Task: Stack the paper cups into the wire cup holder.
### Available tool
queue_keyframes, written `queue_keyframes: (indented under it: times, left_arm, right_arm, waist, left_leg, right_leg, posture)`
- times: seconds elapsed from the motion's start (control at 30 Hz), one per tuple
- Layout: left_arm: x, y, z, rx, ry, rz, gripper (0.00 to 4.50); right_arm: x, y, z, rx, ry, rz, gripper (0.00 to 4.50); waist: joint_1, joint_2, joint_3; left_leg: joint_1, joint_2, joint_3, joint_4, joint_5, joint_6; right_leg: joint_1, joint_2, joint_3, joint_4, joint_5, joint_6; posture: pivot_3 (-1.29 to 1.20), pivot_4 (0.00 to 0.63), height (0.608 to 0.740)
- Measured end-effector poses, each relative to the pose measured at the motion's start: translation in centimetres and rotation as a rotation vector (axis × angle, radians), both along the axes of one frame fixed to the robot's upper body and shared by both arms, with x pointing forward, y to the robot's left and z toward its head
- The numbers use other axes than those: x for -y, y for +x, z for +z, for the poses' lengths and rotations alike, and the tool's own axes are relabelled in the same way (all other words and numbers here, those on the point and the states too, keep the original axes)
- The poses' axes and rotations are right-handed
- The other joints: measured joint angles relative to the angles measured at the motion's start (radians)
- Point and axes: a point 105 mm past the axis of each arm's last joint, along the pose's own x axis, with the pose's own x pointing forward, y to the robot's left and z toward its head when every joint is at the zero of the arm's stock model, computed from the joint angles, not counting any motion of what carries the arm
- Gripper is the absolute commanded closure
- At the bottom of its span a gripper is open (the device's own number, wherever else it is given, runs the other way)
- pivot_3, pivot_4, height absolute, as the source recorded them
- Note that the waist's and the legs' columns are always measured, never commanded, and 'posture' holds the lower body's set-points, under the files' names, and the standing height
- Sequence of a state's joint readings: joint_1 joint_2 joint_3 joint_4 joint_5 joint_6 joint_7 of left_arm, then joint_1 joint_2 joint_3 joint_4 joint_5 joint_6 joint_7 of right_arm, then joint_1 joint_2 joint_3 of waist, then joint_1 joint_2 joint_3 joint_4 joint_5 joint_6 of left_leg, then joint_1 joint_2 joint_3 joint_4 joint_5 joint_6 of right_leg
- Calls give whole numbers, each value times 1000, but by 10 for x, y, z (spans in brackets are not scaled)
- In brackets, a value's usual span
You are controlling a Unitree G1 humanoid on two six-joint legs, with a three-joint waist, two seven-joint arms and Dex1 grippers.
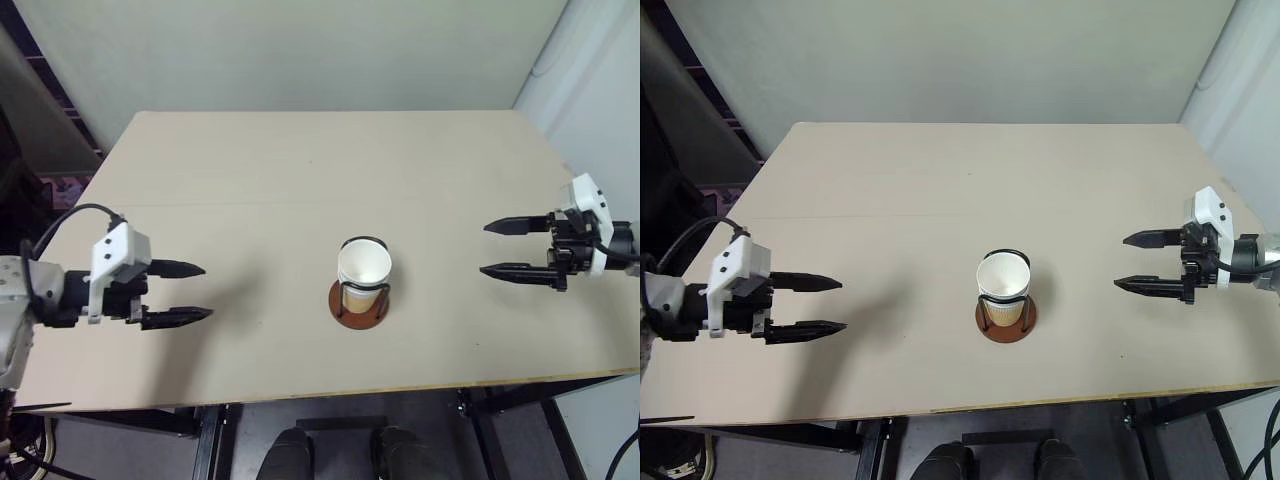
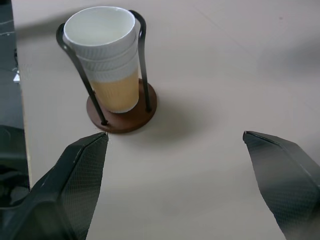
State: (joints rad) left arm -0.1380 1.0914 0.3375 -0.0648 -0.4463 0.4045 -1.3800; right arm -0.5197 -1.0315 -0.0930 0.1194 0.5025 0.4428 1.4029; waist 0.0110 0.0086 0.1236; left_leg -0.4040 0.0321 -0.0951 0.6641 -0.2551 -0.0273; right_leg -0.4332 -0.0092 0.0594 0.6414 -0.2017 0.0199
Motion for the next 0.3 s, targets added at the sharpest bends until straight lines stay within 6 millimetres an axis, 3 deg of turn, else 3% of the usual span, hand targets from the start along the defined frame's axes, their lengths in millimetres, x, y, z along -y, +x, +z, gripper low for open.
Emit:
queue_keyframes:
  times: [0.3]
  left_arm:
    - [-5, -12, 0, -3, -10, 81, 593]
  right_arm:
    - [-6, 9, -4, -5, -1, 11, 0]
  waist:
    - [-12, 0, 0]
  left_leg:
    - [4, 2, 0, -2, -2, -1]
  right_leg:
    - [-1, 2, 0, 4, -1, -5]
  posture:
    - [0, 150, 740]
